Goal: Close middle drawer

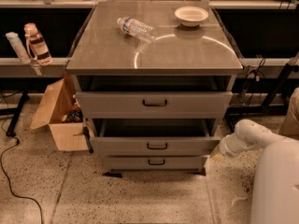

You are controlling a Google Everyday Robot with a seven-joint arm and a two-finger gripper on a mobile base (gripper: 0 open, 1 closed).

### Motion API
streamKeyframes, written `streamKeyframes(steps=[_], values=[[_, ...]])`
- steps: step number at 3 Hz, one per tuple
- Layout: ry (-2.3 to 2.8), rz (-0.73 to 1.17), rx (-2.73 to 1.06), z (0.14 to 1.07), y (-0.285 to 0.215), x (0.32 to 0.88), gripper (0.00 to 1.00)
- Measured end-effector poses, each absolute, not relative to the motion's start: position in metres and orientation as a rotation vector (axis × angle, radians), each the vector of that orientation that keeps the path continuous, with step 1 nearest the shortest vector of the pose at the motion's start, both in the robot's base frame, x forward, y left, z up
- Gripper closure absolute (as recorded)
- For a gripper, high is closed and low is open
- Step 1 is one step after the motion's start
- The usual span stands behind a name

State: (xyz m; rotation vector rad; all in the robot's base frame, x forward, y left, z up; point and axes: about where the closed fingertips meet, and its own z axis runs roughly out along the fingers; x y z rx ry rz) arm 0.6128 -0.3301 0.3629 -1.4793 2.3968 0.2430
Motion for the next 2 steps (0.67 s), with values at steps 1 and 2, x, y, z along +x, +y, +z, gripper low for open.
streamKeyframes(steps=[1, 2], values=[[2.397, 0.243, -1.479, 0.3628, -0.3300, 0.6128, 0.58], [2.397, 0.243, -1.479, 0.3628, -0.3300, 0.6128, 0.34]])
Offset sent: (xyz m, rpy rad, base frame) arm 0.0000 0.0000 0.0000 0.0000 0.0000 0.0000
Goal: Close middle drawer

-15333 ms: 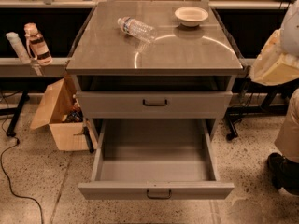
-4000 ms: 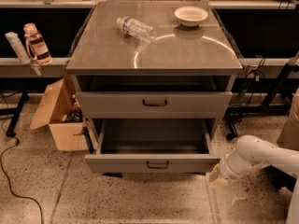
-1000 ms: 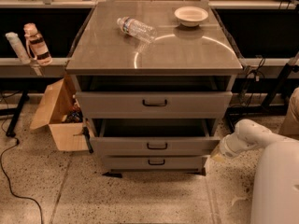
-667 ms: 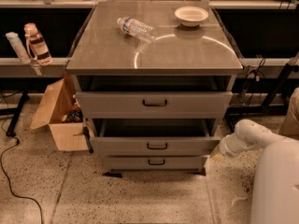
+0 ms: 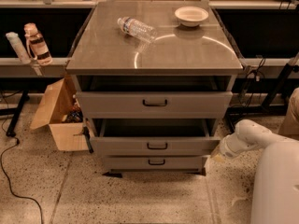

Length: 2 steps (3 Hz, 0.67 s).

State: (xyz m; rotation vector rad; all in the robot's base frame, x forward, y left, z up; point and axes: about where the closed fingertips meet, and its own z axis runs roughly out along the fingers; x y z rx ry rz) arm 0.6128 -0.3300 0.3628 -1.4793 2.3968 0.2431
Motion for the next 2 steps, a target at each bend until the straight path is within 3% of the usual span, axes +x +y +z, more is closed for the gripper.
streamKeyframes(steps=[1, 2], values=[[2.397, 0.243, -1.479, 0.3628, -0.3300, 0.6128, 0.11], [2.397, 0.243, -1.479, 0.3626, -0.3299, 0.6127, 0.00]])
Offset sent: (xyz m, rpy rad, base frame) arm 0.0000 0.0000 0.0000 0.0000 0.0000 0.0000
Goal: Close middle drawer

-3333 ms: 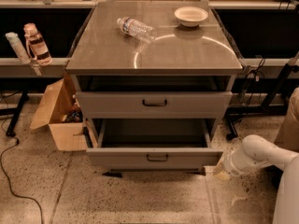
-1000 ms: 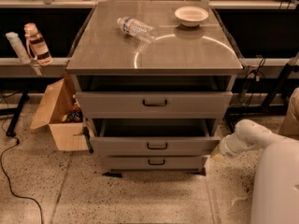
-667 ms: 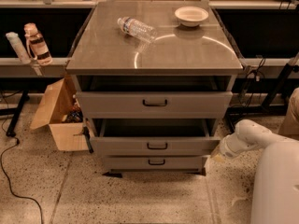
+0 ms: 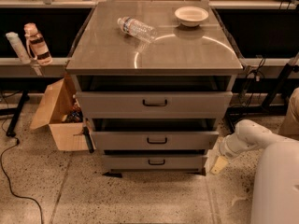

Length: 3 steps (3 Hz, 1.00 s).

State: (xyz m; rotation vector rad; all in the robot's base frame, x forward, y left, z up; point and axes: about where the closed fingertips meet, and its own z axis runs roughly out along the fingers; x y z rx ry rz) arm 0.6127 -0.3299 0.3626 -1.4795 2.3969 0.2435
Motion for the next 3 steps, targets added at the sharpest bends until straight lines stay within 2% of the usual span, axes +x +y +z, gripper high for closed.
streamKeyframes(steps=[1, 3], values=[[2.397, 0.243, -1.479, 0.3626, -0.3299, 0.6127, 0.00], [2.397, 0.244, -1.480, 0.3626, -0.3299, 0.6127, 0.46]])
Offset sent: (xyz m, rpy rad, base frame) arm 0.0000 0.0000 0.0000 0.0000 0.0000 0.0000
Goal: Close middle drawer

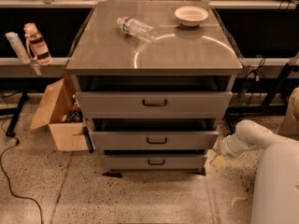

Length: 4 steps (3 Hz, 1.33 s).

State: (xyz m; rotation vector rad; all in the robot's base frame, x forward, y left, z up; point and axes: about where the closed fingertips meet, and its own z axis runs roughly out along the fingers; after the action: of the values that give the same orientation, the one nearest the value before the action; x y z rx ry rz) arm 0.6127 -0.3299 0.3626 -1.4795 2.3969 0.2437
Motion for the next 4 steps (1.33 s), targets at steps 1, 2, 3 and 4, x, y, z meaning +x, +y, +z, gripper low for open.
streamKeyframes(steps=[1, 2, 3, 4], values=[[2.397, 0.244, -1.480, 0.363, -0.330, 0.613, 0.69], [2.396, 0.245, -1.481, 0.362, -0.329, 0.613, 0.93], [2.351, 0.313, -1.572, 0.352, -0.302, 0.616, 1.00], [2.324, 0.343, -1.614, 0.348, -0.288, 0.620, 1.00]])
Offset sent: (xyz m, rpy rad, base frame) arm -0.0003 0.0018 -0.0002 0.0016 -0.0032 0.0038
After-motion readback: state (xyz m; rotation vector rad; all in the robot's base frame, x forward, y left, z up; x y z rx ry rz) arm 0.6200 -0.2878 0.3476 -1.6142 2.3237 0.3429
